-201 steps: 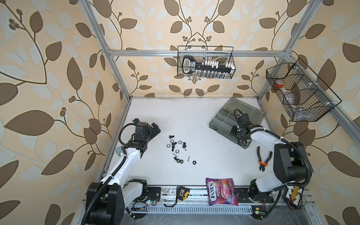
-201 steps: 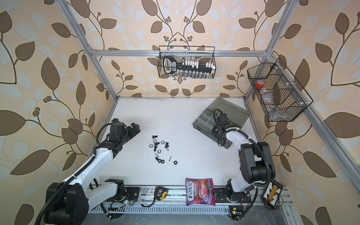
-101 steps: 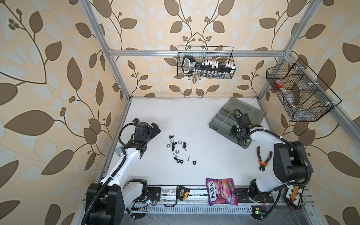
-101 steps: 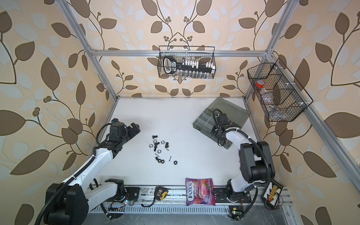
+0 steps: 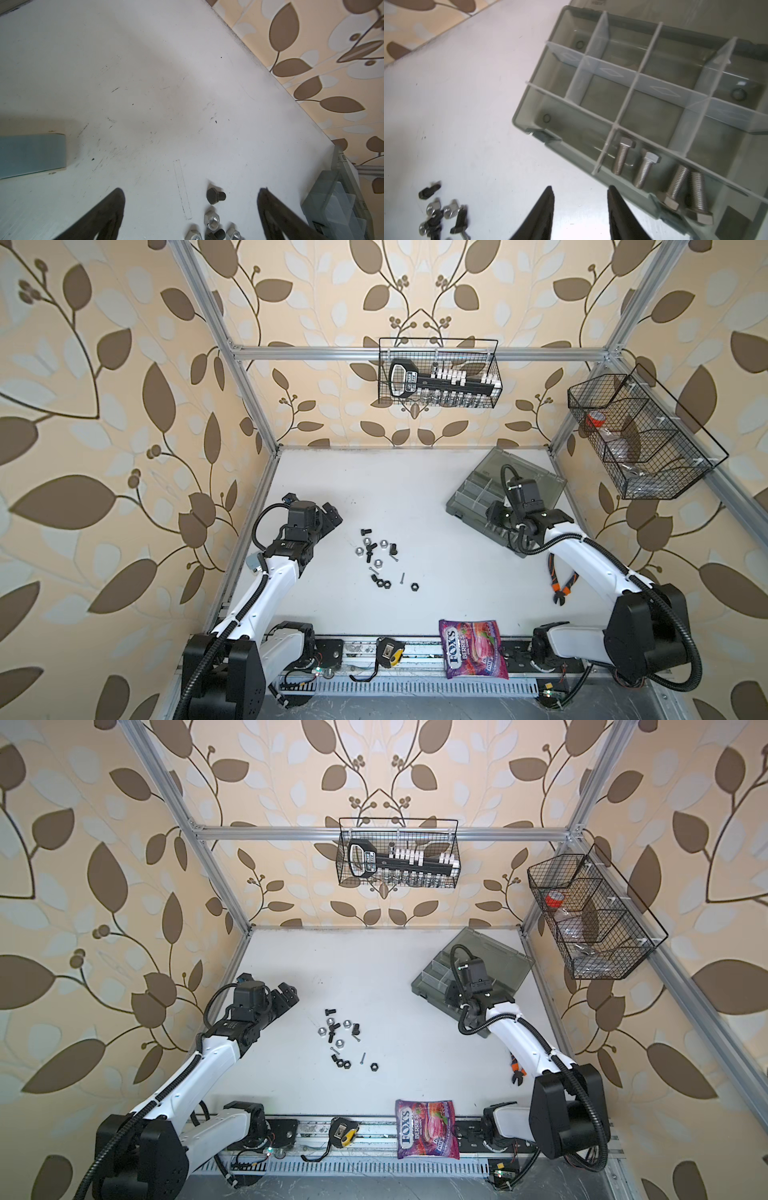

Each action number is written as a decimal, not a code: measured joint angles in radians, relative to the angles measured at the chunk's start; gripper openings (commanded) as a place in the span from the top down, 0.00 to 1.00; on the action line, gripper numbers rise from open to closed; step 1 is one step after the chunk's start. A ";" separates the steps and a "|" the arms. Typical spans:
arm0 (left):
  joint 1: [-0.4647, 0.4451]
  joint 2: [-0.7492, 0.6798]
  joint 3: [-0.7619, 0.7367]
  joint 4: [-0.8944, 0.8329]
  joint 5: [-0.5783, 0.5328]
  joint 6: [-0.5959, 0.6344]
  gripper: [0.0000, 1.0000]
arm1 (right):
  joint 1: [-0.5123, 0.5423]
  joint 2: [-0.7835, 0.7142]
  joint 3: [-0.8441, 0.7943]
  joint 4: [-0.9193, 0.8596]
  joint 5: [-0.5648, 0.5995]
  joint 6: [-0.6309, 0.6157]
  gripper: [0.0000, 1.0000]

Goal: Sort the screws and nuts into containers
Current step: 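Open the right gripper and lift it away from the box, then move the right gripper over a black hex nut and close on it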

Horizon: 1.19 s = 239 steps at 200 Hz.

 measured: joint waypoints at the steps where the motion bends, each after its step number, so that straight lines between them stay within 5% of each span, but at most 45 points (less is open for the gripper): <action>1: 0.000 0.000 0.000 0.000 0.000 0.000 0.01 | 0.009 -0.001 0.000 0.000 0.000 0.000 0.56; 53: 0.000 -0.002 0.012 -0.016 0.000 -0.026 0.01 | 0.286 0.023 0.006 -0.028 0.037 0.014 0.54; 115: 0.000 -0.002 0.012 -0.053 0.001 -0.056 0.01 | 0.537 0.246 0.112 -0.051 0.050 0.024 0.54; 239: 0.000 -0.002 0.012 -0.060 0.000 -0.056 0.01 | 0.784 0.440 0.178 -0.195 -0.006 -0.019 0.49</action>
